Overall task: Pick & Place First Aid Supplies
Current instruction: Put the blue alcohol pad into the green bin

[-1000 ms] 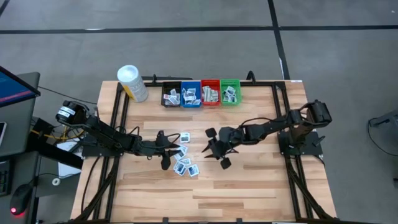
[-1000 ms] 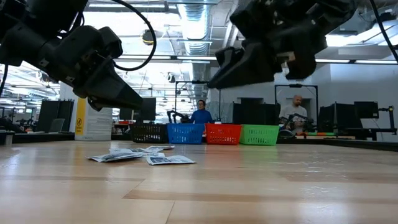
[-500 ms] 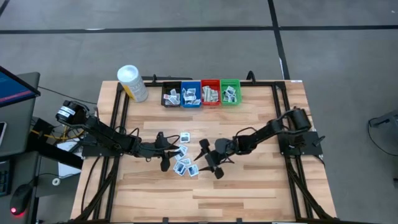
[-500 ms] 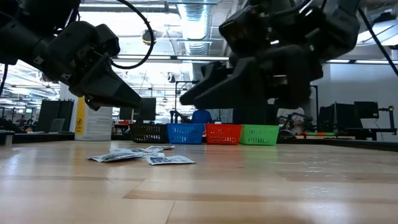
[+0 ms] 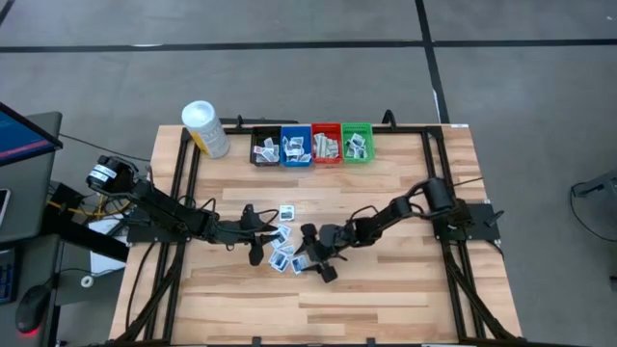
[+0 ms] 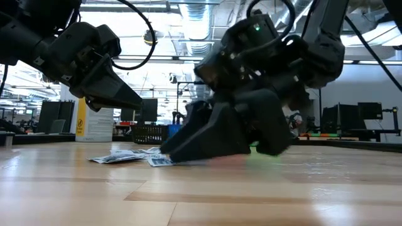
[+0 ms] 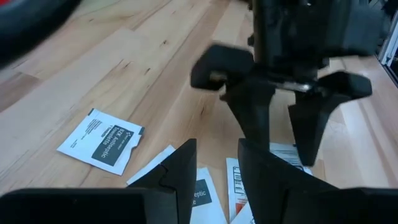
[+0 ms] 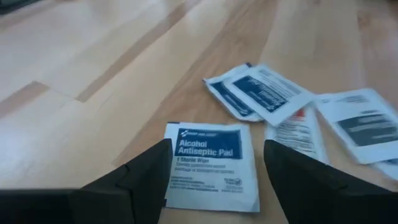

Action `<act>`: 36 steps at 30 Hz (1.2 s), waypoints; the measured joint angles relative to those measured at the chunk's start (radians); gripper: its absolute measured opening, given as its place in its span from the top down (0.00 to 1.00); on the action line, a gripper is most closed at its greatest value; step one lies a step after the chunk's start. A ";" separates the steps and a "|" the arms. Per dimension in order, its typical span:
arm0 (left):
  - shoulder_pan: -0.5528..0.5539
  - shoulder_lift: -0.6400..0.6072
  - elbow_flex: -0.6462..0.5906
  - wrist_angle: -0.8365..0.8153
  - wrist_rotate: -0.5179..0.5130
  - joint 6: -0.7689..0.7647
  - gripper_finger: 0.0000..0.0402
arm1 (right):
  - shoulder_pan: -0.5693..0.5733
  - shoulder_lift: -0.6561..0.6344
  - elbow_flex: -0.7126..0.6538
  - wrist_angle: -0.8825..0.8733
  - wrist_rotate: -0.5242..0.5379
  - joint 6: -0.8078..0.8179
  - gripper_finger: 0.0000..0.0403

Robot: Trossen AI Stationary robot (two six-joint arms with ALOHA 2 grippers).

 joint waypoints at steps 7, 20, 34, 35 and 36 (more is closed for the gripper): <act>0.000 0.000 -0.001 0.000 0.000 -0.026 0.71 | 0.009 0.049 0.021 -0.034 -0.003 0.051 0.38; 0.000 0.003 -0.023 -0.003 0.000 -0.030 0.71 | -0.027 0.055 0.023 -0.145 0.076 0.079 0.66; 0.003 0.003 -0.125 0.010 -0.062 -0.053 0.71 | -0.133 -0.117 0.011 -0.356 0.137 -0.026 0.98; 0.003 0.003 -0.128 0.010 -0.070 -0.046 0.71 | -0.141 -0.155 0.004 -0.412 0.163 -0.046 0.99; 0.003 0.003 -0.131 0.011 -0.077 -0.032 0.71 | -0.147 -0.190 0.003 -0.457 0.190 -0.062 0.99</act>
